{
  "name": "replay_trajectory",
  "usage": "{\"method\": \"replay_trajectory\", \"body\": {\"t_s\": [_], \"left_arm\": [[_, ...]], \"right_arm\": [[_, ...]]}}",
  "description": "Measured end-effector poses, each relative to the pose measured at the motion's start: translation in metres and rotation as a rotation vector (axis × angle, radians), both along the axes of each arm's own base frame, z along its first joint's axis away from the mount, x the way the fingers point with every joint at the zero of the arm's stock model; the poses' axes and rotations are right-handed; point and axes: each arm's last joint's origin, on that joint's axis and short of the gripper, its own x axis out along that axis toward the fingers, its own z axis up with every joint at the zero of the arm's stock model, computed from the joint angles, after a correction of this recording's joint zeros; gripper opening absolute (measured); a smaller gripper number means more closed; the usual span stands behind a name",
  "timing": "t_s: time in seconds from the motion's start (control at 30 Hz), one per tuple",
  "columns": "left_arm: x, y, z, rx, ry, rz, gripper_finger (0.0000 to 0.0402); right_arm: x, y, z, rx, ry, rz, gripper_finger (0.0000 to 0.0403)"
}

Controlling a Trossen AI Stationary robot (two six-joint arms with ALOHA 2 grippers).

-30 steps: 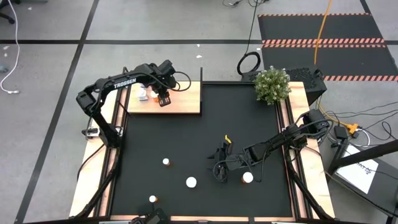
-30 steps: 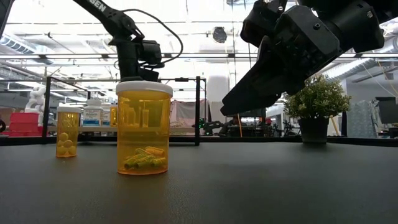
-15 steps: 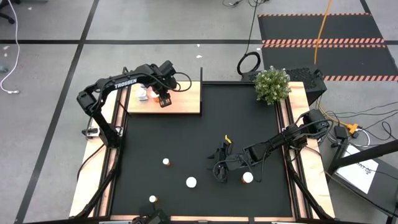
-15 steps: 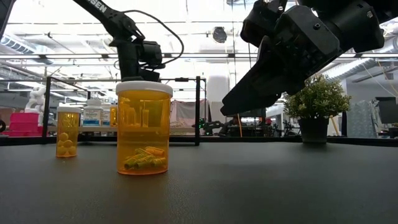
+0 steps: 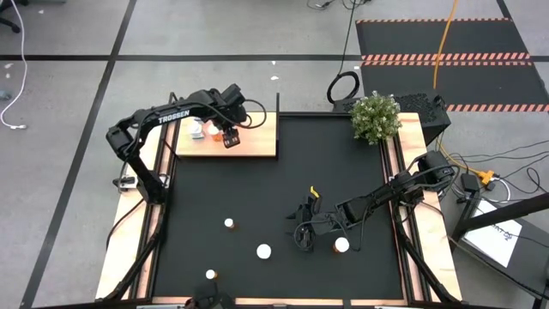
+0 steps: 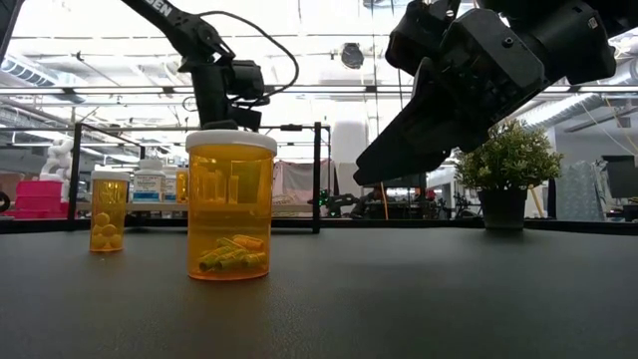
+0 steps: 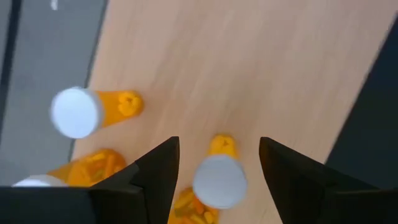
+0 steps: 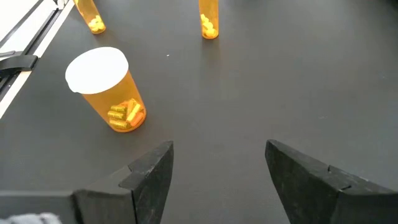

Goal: Pick and place medicine bottles onto shelf by color
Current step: Put the large orange pill bottle on the shelf

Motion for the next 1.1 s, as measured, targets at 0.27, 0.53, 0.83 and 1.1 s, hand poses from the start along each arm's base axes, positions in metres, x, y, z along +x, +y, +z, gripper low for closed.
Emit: {"method": "replay_trajectory", "body": {"t_s": [0.27,0.53,0.83,1.1], "left_arm": [[0.003,-0.019,0.03,0.094,-0.052,-0.032,0.0224],[-0.003,-0.072,0.079,0.094,-0.238,-0.168,0.0223],[-0.021,-0.16,0.106,0.012,-0.335,-0.352,0.0223],[-0.036,-0.219,0.084,0.027,-0.336,-0.49,0.0223]], "right_arm": [[0.0,0.0,0.0,0.0,-0.001,-0.001,0.0249],[0.001,0.0,0.001,0.004,-0.01,-0.001,0.0249],[0.001,0.0,0.002,0.012,-0.023,-0.003,0.0249],[0.003,0.001,0.004,0.051,-0.052,-0.018,0.0249]]}}
